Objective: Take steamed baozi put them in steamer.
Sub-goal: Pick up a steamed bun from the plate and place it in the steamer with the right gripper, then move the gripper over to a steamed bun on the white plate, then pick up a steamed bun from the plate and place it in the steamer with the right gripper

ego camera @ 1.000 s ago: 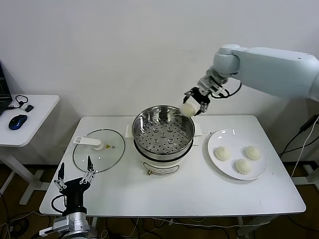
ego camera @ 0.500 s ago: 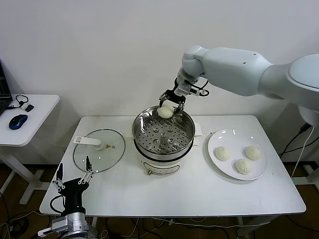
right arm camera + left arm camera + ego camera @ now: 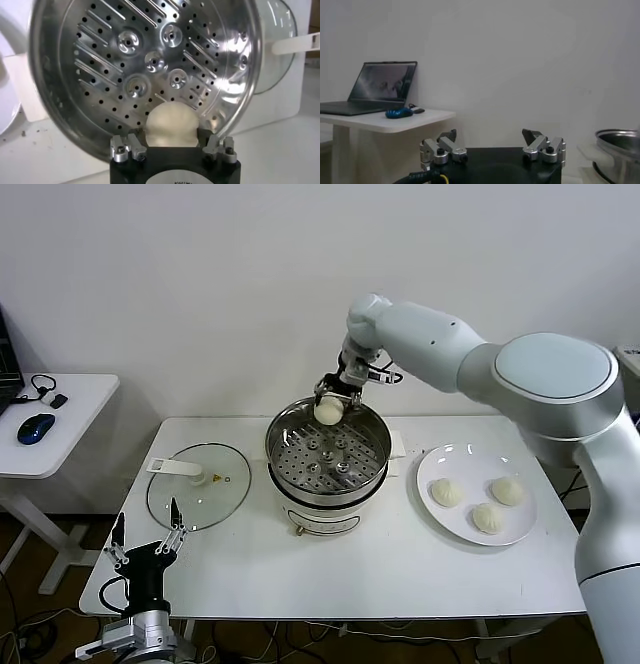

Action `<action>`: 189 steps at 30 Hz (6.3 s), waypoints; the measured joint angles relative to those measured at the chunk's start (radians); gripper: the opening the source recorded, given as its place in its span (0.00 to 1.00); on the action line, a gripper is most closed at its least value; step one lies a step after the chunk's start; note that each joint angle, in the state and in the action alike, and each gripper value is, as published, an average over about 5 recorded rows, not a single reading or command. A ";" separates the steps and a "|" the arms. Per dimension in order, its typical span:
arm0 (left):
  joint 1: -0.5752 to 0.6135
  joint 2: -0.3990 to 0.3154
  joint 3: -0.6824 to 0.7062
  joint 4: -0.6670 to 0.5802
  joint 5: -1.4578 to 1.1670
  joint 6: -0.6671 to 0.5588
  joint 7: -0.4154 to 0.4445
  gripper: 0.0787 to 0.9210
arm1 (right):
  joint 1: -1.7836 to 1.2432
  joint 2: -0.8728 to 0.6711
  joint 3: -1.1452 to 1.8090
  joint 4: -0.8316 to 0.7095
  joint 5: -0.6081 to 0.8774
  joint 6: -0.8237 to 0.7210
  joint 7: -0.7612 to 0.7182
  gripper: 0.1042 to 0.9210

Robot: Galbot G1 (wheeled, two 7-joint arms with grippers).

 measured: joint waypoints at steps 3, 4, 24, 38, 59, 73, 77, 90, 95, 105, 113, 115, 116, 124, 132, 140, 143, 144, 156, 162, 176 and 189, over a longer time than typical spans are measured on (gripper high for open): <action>-0.001 0.000 -0.004 0.000 -0.002 0.000 0.000 0.88 | -0.023 0.014 0.011 -0.023 -0.011 0.000 0.002 0.73; -0.001 0.000 -0.005 0.000 -0.002 0.000 0.000 0.88 | -0.029 0.019 0.013 -0.030 -0.013 0.000 0.002 0.73; -0.005 0.000 -0.004 -0.005 -0.008 0.007 0.000 0.88 | -0.041 0.036 0.016 -0.063 0.012 -0.001 -0.019 0.88; 0.012 0.000 -0.005 -0.029 -0.007 0.017 0.002 0.88 | 0.183 -0.082 -0.197 0.201 0.377 -0.001 -0.125 0.88; 0.015 0.000 0.028 -0.029 -0.005 0.016 0.002 0.88 | 0.542 -0.372 -0.557 0.696 0.689 -0.492 -0.183 0.88; 0.004 0.000 0.039 -0.014 -0.010 0.015 0.005 0.88 | 0.501 -0.547 -0.585 0.797 0.742 -0.901 -0.158 0.88; 0.003 0.000 0.042 -0.009 -0.007 0.016 0.005 0.88 | 0.444 -0.588 -0.553 0.783 0.727 -0.951 -0.142 0.88; 0.004 0.000 0.030 -0.001 -0.003 0.019 0.004 0.88 | 0.216 -0.642 -0.386 0.688 0.669 -1.020 -0.109 0.88; 0.004 0.000 0.029 0.000 0.001 0.020 0.004 0.88 | 0.135 -0.641 -0.326 0.641 0.649 -1.028 -0.101 0.88; 0.007 0.000 0.029 -0.003 0.003 0.024 0.004 0.88 | 0.019 -0.628 -0.234 0.561 0.630 -1.038 -0.090 0.88; 0.008 0.000 0.026 -0.003 0.003 0.025 0.005 0.88 | -0.045 -0.614 -0.175 0.506 0.619 -1.037 -0.085 0.88; 0.008 0.000 0.025 -0.003 0.003 0.025 0.005 0.88 | -0.059 -0.611 -0.163 0.494 0.614 -1.037 -0.084 0.88; 0.008 0.000 0.025 -0.003 0.003 0.025 0.005 0.88 | -0.065 -0.609 -0.157 0.488 0.613 -1.037 -0.084 0.88; 0.006 0.000 0.022 -0.003 0.003 0.026 0.007 0.88 | -0.108 -0.596 -0.119 0.451 0.601 -1.033 -0.084 0.88; 0.004 0.000 0.018 0.000 0.002 0.026 0.006 0.88 | -0.133 -0.584 -0.101 0.422 0.590 -1.028 -0.087 0.88; 0.001 0.000 0.011 0.001 -0.003 0.026 0.006 0.88 | -0.142 -0.579 -0.095 0.412 0.585 -1.026 -0.098 0.77; 0.001 0.000 0.012 0.002 -0.003 0.025 0.005 0.88 | -0.142 -0.578 -0.095 0.411 0.584 -1.026 -0.102 0.67; 0.001 0.000 0.013 0.002 -0.003 0.024 0.005 0.88 | -0.141 -0.579 -0.095 0.411 0.583 -1.026 -0.102 0.65; 0.001 0.000 0.020 0.001 -0.003 0.023 0.002 0.88 | -0.073 -0.599 -0.151 0.468 0.605 -1.032 -0.121 0.61; 0.000 0.000 0.029 -0.001 -0.002 0.022 0.002 0.88 | 0.049 -0.592 -0.227 0.543 0.645 -1.038 -0.135 0.61; 0.008 0.000 0.066 -0.013 0.017 0.019 0.003 0.88 | 0.442 -0.507 -0.400 0.772 0.854 -1.070 -0.158 0.61; 0.013 0.000 0.079 -0.021 0.018 0.016 0.004 0.88 | 0.550 -0.343 -0.384 0.834 1.025 -1.132 -0.122 0.61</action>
